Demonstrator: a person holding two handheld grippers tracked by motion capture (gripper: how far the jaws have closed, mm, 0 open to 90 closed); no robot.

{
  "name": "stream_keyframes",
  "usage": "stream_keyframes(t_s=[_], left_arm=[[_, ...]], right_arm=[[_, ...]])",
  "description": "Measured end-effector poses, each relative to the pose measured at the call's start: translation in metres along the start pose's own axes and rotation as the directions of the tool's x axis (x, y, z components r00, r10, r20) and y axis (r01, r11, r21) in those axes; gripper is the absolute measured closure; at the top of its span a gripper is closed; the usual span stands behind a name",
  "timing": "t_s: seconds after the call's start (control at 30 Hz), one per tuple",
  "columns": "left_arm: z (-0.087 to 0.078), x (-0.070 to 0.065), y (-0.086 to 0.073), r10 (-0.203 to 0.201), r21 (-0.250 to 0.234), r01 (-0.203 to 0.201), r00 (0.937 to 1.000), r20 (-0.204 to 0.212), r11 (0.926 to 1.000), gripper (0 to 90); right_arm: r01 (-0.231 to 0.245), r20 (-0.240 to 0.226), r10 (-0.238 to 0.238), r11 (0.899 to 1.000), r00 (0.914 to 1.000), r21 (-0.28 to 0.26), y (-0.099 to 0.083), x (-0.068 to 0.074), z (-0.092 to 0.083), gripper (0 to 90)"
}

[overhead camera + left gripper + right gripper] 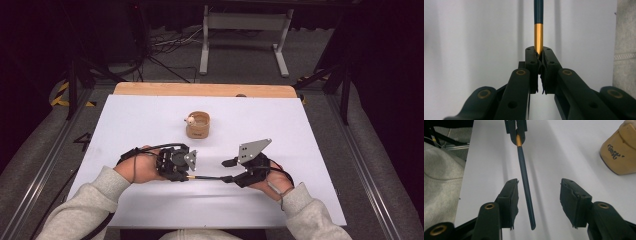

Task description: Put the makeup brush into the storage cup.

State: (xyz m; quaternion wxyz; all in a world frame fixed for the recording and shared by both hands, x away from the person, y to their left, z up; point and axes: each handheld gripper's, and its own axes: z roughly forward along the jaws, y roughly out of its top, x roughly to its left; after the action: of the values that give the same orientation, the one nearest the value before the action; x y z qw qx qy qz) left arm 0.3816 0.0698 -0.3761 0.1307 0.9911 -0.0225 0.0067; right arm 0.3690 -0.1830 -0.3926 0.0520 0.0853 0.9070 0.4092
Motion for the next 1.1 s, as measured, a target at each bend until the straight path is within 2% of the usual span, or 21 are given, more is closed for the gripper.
stream_keyframes(t_s=[0.13, 0.27, 0.4, 0.57, 0.6, 0.63, 0.8, 1.1], left_arm=[[-0.001, 0.000, 0.003, 0.000, 0.003, 0.000, 1.0000, 0.004, 1.0000, 85.2], [0.000, 0.000, 0.006, 0.008, 0.012, -0.008, 1.0000, 0.002, 0.9999, 85.2], [0.001, 0.000, 0.007, 0.004, 0.019, -0.004, 1.0000, 0.005, 0.9998, 85.2], [0.002, 0.000, 0.007, 0.007, 0.019, -0.007, 1.0000, 0.004, 0.9998, 85.2], [0.002, 0.000, 0.008, 0.007, 0.019, -0.007, 1.0000, 0.005, 0.9998, 85.2], [0.001, 0.000, 0.008, 0.008, 0.020, -0.008, 1.0000, 0.004, 0.9998, 85.2], [0.001, 0.000, 0.008, 0.008, 0.023, -0.008, 1.0000, 0.005, 0.9997, 85.2], [0.002, 0.000, 0.009, 0.003, 0.034, -0.004, 0.9999, 0.016, 0.9994, 85.2]], right_arm=[[0.020, -0.012, -0.019, 0.998, 0.9997, 0.063, 0.011, -0.001, 0.004, 50.2], [0.029, -0.017, -0.028, 0.995, 0.9995, 0.093, 0.017, -0.001, 0.006, 50.9], [0.044, -0.032, -0.039, 0.987, 0.9987, 0.156, 0.025, 0.000, 0.011, 52.6], [0.063, -0.045, -0.054, 0.971, 0.9975, 0.230, 0.032, 0.000, 0.018, 53.1], [0.067, -0.054, -0.055, 0.965, 0.9970, 0.254, 0.034, 0.000, 0.022, 53.1], [0.067, -0.054, -0.055, 0.965, 0.9970, 0.254, 0.034, 0.000, 0.022, 53.1], [0.077, -0.065, -0.060, 0.946, 0.9961, 0.316, 0.037, 0.001, 0.030, 52.8], [0.054, -0.078, -0.024, 0.915, 0.9966, 0.401, 0.040, 0.003, 0.039, 54.6]])
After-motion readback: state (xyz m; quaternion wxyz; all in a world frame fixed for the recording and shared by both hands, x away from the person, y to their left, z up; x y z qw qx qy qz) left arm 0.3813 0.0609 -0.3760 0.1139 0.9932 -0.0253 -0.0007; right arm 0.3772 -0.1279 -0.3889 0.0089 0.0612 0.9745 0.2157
